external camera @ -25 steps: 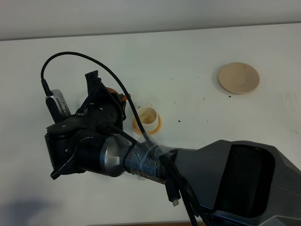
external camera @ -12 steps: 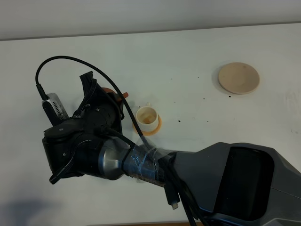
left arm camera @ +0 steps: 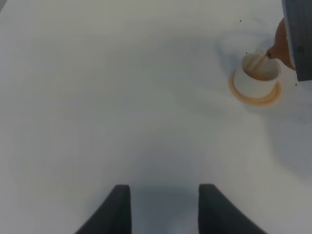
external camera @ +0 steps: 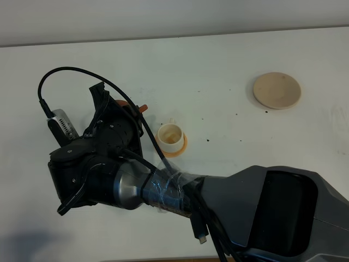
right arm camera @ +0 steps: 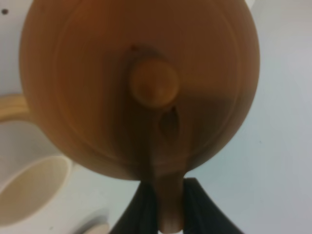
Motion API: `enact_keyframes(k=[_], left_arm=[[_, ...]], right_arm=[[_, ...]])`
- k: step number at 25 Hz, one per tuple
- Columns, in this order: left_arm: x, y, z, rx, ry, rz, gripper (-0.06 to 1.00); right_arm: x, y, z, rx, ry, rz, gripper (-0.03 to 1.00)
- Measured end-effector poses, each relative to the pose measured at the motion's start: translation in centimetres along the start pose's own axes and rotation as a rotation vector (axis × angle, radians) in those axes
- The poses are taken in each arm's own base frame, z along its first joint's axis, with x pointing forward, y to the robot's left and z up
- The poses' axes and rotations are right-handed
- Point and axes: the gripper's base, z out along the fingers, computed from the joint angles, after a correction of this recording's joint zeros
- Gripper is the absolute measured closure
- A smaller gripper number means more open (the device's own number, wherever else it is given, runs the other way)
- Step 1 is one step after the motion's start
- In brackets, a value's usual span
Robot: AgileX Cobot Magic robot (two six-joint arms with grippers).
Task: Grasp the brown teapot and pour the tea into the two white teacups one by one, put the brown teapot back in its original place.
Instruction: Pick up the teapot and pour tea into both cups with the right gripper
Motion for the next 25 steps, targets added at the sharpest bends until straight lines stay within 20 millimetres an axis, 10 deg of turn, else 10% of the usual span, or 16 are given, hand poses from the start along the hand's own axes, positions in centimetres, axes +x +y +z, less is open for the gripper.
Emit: enact_keyframes(k=[25], left_arm=[[0.00, 0.00, 0.00, 0.000, 0.000, 0.001, 0.58]], right_arm=[[0.11, -0.50, -0.09, 0.058, 0.019, -0.066, 0.83]])
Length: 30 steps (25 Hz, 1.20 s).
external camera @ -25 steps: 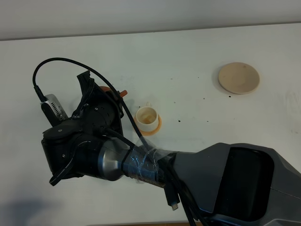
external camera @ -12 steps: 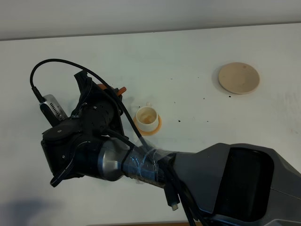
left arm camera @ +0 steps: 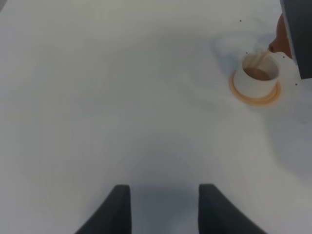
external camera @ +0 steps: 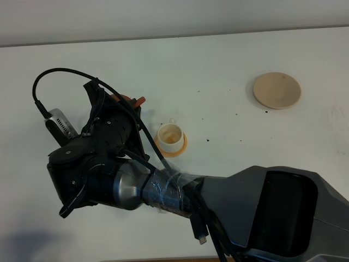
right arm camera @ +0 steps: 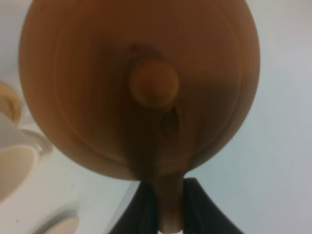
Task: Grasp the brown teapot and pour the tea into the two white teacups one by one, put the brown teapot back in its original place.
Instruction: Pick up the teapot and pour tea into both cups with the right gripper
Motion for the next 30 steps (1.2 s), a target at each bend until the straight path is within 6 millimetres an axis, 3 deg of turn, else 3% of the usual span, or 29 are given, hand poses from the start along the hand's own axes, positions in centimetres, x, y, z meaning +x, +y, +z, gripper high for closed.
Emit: enact_keyframes(k=[30], left_arm=[[0.00, 0.00, 0.00, 0.000, 0.000, -0.001, 0.58]], right_arm=[[0.03, -0.12, 0.00, 0.014, 0.003, -0.008, 0.83]])
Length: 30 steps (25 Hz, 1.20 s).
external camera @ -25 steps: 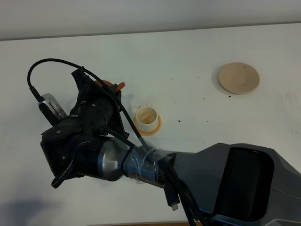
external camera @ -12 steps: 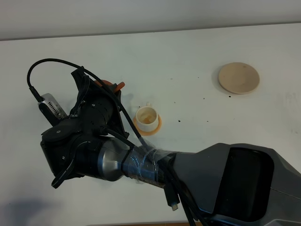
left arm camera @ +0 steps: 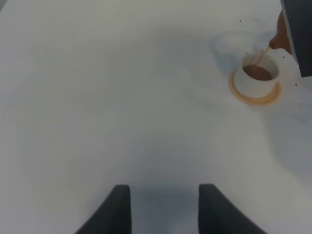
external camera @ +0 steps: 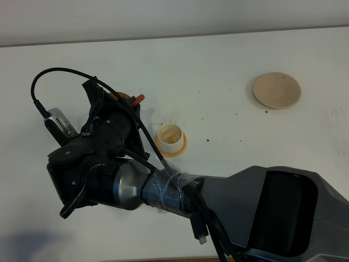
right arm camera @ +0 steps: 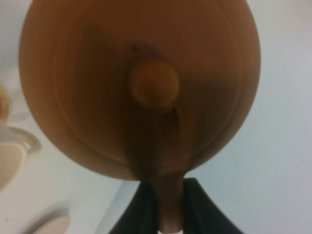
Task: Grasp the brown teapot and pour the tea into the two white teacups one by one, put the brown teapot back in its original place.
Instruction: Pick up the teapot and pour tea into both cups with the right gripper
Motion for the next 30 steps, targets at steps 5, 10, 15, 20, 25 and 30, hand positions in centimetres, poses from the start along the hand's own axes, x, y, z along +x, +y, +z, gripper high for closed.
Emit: enact_keyframes(k=[5, 10, 15, 20, 25, 30], left_arm=[[0.00, 0.00, 0.00, 0.000, 0.000, 0.000, 0.58], [0.00, 0.00, 0.00, 0.000, 0.000, 0.000, 0.58], [0.00, 0.00, 0.00, 0.000, 0.000, 0.000, 0.58], [0.00, 0.00, 0.00, 0.000, 0.000, 0.000, 0.58], [0.00, 0.00, 0.00, 0.000, 0.000, 0.001, 0.58], [0.00, 0.00, 0.00, 0.000, 0.000, 0.001, 0.58]], right_arm=[[0.00, -0.01, 0.00, 0.001, 0.000, 0.000, 0.83], [0.05, -0.13, 0.00, 0.015, 0.006, -0.006, 0.83], [0.06, -0.16, 0.00, 0.017, 0.007, -0.007, 0.83], [0.07, -0.18, 0.00, 0.019, 0.007, -0.008, 0.83], [0.07, -0.18, 0.00, 0.019, 0.007, -0.008, 0.83], [0.06, -0.18, 0.00, 0.020, 0.007, -0.008, 0.83]])
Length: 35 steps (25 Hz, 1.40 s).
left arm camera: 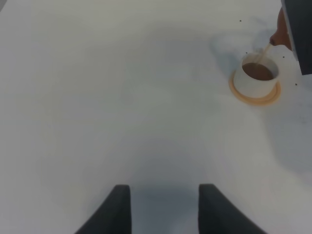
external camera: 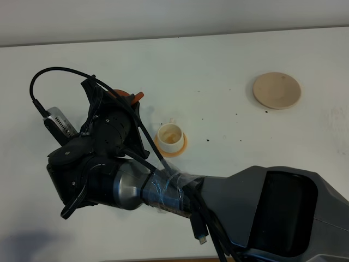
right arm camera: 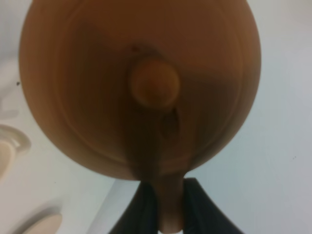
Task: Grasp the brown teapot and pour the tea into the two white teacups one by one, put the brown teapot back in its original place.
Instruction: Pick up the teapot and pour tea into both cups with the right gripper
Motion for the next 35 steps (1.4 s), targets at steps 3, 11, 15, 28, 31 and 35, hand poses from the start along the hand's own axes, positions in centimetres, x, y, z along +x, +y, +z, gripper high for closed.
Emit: enact_keyframes(k=[3, 11, 15, 28, 31, 35], left_arm=[[0.00, 0.00, 0.00, 0.000, 0.000, 0.000, 0.58], [0.00, 0.00, 0.00, 0.000, 0.000, 0.000, 0.58], [0.00, 0.00, 0.00, 0.000, 0.000, 0.000, 0.58], [0.00, 0.00, 0.00, 0.000, 0.000, 0.000, 0.58], [0.00, 0.00, 0.00, 0.000, 0.000, 0.000, 0.58], [0.00, 0.00, 0.00, 0.000, 0.000, -0.001, 0.58]], right_arm=[[0.00, 0.00, 0.00, 0.000, 0.000, 0.000, 0.83], [0.03, -0.08, 0.00, 0.009, 0.003, -0.008, 0.83], [0.04, -0.11, 0.00, 0.012, 0.005, -0.009, 0.83], [-0.20, 0.51, -0.02, -0.057, -0.020, 0.063, 0.83], [-0.10, 0.42, -0.15, -0.066, -0.026, 0.087, 0.83], [0.08, 0.24, -0.41, -0.086, -0.038, 0.114, 0.83]])
